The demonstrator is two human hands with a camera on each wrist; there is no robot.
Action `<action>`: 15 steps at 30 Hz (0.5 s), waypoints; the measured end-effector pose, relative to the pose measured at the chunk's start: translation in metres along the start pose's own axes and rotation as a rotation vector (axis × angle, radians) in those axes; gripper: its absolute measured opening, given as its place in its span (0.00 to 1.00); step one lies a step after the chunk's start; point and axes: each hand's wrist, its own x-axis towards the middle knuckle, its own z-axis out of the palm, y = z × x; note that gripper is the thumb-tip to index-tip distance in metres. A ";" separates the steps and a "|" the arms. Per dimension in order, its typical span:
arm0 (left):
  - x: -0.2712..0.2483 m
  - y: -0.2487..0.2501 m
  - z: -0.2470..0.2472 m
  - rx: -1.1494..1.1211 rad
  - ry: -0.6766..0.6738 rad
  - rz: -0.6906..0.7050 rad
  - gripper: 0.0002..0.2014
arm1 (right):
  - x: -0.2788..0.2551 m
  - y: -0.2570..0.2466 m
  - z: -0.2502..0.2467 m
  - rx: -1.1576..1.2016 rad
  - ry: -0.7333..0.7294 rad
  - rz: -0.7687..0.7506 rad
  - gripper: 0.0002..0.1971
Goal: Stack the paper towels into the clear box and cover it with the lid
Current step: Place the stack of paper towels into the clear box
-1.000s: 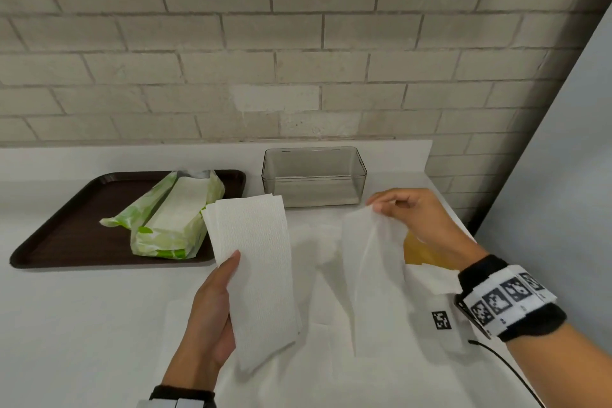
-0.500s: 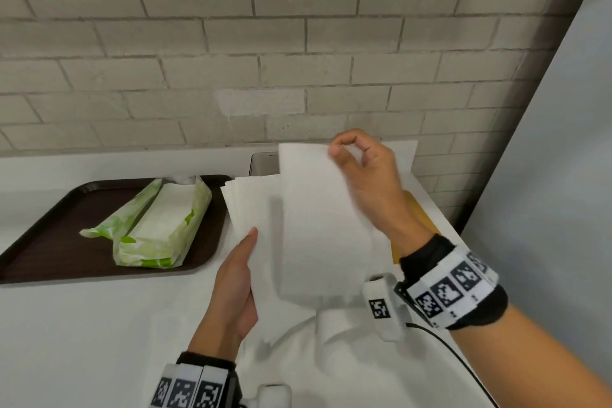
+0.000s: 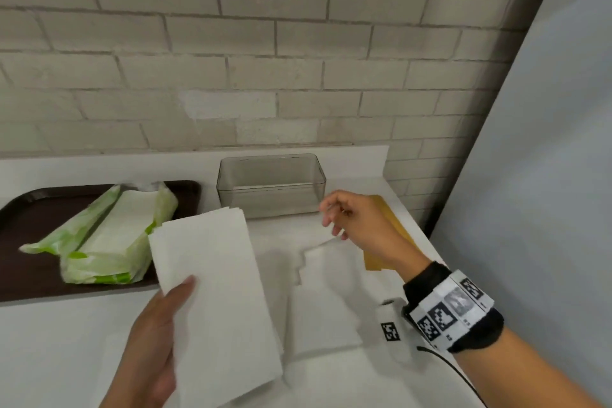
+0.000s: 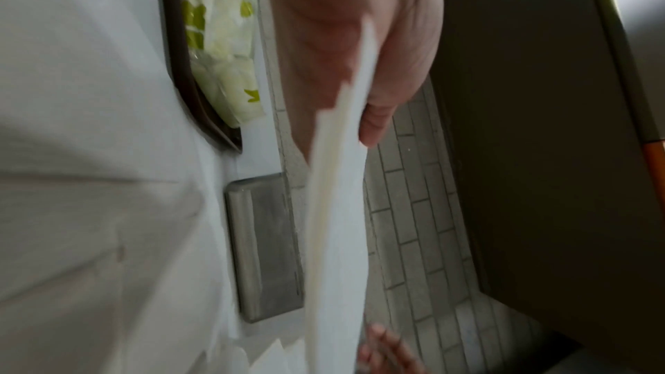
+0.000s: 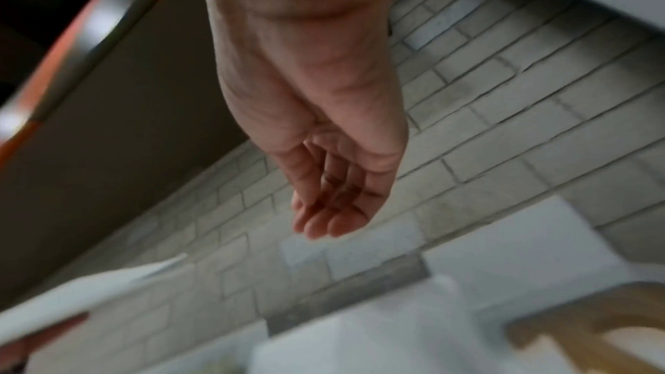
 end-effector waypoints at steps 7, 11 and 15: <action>-0.003 0.000 -0.010 -0.021 0.067 0.015 0.14 | -0.029 0.043 0.002 -0.640 -0.499 0.142 0.30; -0.002 -0.002 -0.007 -0.003 0.034 0.002 0.14 | -0.048 0.051 0.019 -0.921 -0.772 0.154 0.61; -0.003 -0.001 -0.007 0.013 0.028 0.021 0.19 | -0.066 0.058 0.032 -1.045 -0.703 0.087 0.55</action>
